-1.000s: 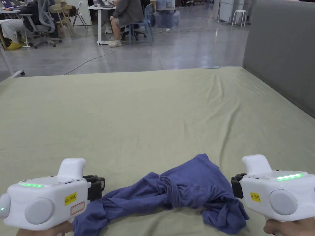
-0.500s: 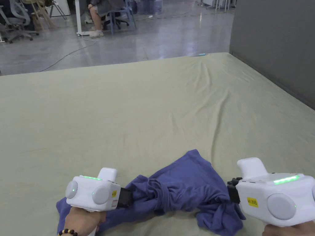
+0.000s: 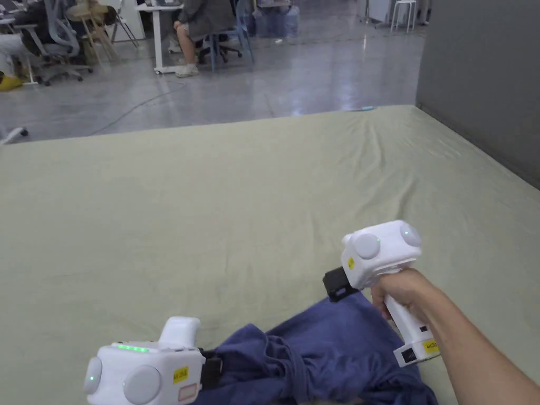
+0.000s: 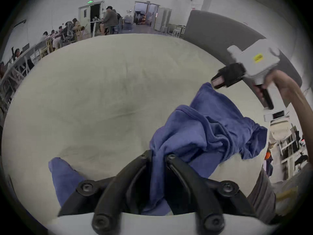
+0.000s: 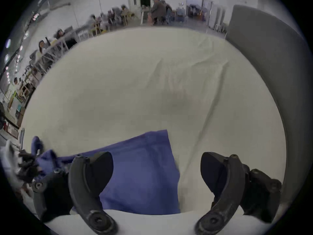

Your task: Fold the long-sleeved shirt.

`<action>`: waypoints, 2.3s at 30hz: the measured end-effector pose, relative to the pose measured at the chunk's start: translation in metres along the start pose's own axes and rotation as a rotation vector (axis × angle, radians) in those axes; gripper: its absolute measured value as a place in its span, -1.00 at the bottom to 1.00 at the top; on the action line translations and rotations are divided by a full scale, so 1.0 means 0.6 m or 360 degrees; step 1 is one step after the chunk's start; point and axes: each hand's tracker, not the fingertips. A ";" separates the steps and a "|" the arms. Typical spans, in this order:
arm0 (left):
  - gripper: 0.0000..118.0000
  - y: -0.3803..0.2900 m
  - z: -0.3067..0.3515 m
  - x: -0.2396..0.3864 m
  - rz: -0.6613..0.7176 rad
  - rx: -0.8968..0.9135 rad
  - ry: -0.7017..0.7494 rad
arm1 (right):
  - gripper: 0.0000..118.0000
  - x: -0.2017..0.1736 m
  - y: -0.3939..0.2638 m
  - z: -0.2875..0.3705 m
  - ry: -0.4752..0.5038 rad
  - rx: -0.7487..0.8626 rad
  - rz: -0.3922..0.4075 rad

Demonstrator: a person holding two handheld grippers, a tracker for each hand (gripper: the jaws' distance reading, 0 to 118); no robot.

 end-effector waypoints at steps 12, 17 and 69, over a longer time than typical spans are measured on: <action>-0.91 0.067 0.061 0.005 -0.0022 0.0236 0.0062 | -1.00 -0.019 -0.023 0.062 0.0123 0.0146 -0.0020; -0.91 0.153 0.181 -0.011 -0.0073 0.0569 0.0050 | -1.00 0.022 0.004 0.246 0.0060 0.0616 -0.0042; -0.91 -0.193 0.160 0.007 0.0023 -0.0036 0.0118 | -1.00 -0.051 -0.484 0.154 0.0031 0.0291 -0.0264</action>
